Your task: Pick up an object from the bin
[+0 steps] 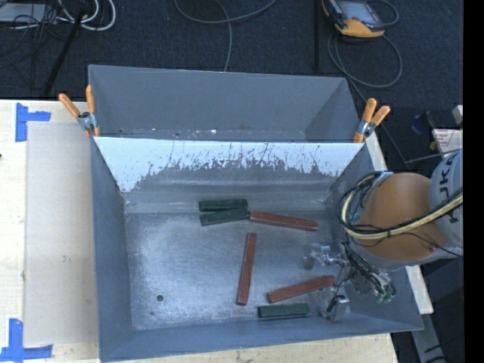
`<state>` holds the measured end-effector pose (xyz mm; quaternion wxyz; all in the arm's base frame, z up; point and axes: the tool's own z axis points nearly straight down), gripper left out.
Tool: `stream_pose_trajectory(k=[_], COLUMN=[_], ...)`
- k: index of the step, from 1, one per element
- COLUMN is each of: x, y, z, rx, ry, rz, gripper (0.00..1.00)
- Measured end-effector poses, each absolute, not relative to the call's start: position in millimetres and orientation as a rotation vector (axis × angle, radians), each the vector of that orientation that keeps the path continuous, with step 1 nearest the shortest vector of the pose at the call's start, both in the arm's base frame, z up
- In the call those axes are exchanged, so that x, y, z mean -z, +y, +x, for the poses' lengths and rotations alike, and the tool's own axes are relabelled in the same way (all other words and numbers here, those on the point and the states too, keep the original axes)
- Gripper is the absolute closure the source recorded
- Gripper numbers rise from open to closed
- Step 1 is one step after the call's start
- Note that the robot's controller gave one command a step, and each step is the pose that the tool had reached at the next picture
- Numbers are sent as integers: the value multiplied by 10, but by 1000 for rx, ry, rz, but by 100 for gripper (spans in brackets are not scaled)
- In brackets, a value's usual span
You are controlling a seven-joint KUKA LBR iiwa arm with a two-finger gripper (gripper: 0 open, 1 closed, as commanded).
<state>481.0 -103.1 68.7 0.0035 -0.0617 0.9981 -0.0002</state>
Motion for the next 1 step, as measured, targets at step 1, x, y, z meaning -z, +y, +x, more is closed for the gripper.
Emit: stream_pose_trajectory(k=[1], x=[-694], y=[-1023], z=[4802], rx=[-1], ry=[3136], rz=[-203], gripper=[100])
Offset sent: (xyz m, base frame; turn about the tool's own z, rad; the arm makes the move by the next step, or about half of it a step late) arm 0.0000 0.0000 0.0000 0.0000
